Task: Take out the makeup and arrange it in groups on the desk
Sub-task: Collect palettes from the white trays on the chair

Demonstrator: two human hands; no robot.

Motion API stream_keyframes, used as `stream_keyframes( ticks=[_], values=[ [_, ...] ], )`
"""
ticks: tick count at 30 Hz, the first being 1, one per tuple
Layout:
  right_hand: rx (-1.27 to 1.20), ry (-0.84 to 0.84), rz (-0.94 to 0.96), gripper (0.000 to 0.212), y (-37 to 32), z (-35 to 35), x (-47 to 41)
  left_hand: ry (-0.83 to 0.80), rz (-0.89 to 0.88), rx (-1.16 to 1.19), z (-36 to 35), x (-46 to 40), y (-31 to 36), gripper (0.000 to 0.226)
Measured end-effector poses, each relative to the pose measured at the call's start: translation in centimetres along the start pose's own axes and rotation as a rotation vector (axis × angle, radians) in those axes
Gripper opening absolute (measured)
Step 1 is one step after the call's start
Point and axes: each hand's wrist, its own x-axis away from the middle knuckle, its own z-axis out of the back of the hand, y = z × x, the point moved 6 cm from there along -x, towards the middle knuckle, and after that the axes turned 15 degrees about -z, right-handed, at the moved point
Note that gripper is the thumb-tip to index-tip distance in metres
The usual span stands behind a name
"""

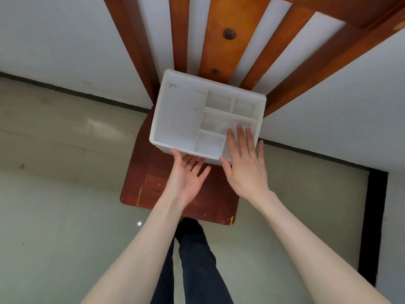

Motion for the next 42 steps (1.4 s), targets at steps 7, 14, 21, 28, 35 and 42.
stream_keyframes(
  ticks=[7, 14, 21, 28, 35, 42],
  values=[
    [0.048, 0.014, -0.03, 0.065, -0.1, 0.1, -0.1, -0.016, 0.005, -0.056, 0.2, -0.1, 0.1, 0.071],
    [0.069, -0.037, -0.043, 0.065, -0.3, 0.1, 0.1, 0.072, 0.071, -0.183, 3.3, 1.1, -0.2, 0.081],
    [0.063, -0.066, -0.066, 0.065, -0.3, 0.1, 0.1, 0.132, 0.068, -0.141, 6.7, 3.5, -0.4, 0.071],
    [0.068, -0.062, -0.071, 0.065, -0.3, 0.2, 0.2, 0.161, 0.122, -0.092, 9.2, 6.2, -1.8, 0.079],
    [0.048, -0.053, -0.09, 0.065, -0.3, 0.2, 0.1, 0.111, 0.158, -0.295, 10.0, 6.2, -0.7, 0.071],
    [-0.686, 0.138, -0.222, 0.038, -0.6, 1.7, 6.6, -0.126, -0.214, -1.315, 7.3, 7.6, 5.3, 0.027]
  ],
)
